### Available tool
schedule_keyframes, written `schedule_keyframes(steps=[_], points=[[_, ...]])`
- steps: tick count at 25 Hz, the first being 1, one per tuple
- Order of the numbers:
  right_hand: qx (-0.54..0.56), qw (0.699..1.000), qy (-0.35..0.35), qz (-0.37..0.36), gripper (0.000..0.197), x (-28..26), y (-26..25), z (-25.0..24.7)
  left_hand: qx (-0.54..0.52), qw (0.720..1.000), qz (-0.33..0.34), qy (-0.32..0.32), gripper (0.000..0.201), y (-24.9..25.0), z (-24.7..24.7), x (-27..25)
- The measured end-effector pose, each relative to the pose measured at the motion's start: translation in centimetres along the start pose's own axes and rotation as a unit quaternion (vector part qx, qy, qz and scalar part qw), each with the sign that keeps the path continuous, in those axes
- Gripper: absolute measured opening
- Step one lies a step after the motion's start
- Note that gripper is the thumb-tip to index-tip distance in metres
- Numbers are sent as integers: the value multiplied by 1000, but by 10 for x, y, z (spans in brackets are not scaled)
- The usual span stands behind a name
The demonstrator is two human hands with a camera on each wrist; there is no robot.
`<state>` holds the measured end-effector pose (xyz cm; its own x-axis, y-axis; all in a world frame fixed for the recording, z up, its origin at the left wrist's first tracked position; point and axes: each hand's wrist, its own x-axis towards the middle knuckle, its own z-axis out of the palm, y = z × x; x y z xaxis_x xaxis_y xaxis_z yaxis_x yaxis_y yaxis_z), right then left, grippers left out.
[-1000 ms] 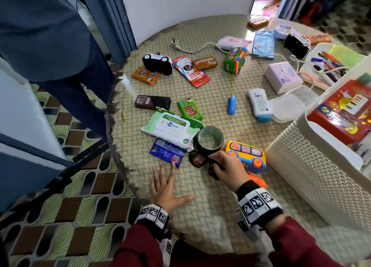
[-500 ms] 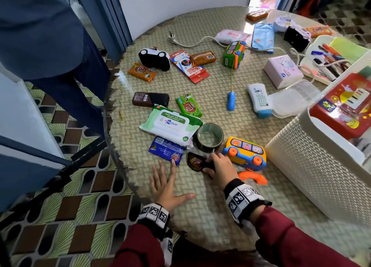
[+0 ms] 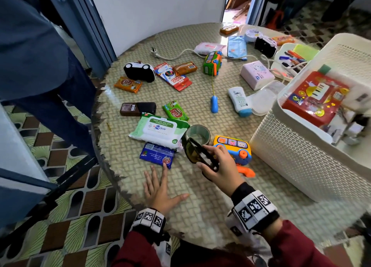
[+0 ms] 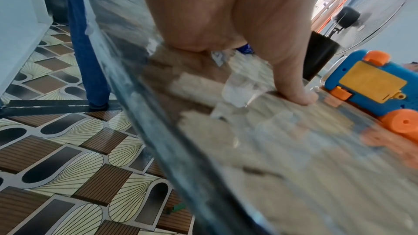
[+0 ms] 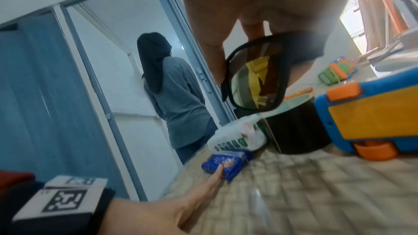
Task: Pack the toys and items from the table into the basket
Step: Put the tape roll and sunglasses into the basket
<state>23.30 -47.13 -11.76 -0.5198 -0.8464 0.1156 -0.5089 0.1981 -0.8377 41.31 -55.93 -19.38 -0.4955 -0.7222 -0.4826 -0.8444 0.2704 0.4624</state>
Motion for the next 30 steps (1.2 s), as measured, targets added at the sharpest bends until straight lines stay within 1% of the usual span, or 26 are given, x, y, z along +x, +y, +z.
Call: schedule_keyframes(steps=[2,3,5,7,9,12,15,18,19,21,23,25,27,30], points=[[9,999,45,-12,51,-8,-9,-14,-6,1000,-17,4,137,6,-2,-3],[11,997,73,-14,49,-12,-12,-22,-5,1000,-31,5,130,12,-4,-5],[23,993,117,-14,44,-20,-20,-40,-2,999,-47,26,105,28,-7,-10],[35,990,138,-11,40,-25,-28,-60,-21,996,-48,69,78,50,-12,-14],[33,986,163,-13,38,-32,-37,-85,-74,991,-17,109,60,78,-14,-21],[24,978,206,-19,40,-41,-47,-124,-158,974,73,146,47,128,-11,-35],[20,971,237,-30,39,-52,-53,-169,-249,943,136,171,39,182,-10,-49],[5,970,240,-33,40,-69,-49,-227,-328,910,161,194,35,239,-2,-66],[-1,970,242,-32,39,-75,-45,-247,-357,898,167,196,35,257,2,-73],[-11,969,243,-31,37,-83,-36,-286,-391,882,178,193,46,289,12,-85],[-28,971,234,-31,35,-87,-26,-322,-401,877,180,195,69,314,21,-92],[-55,977,203,-35,37,-87,-20,-351,-413,869,180,203,91,332,30,-96],[-84,981,169,-35,41,-83,-19,-370,-418,864,180,216,99,342,36,-95],[-113,985,123,-47,43,-69,-18,-397,-401,865,169,248,102,353,39,-95]])
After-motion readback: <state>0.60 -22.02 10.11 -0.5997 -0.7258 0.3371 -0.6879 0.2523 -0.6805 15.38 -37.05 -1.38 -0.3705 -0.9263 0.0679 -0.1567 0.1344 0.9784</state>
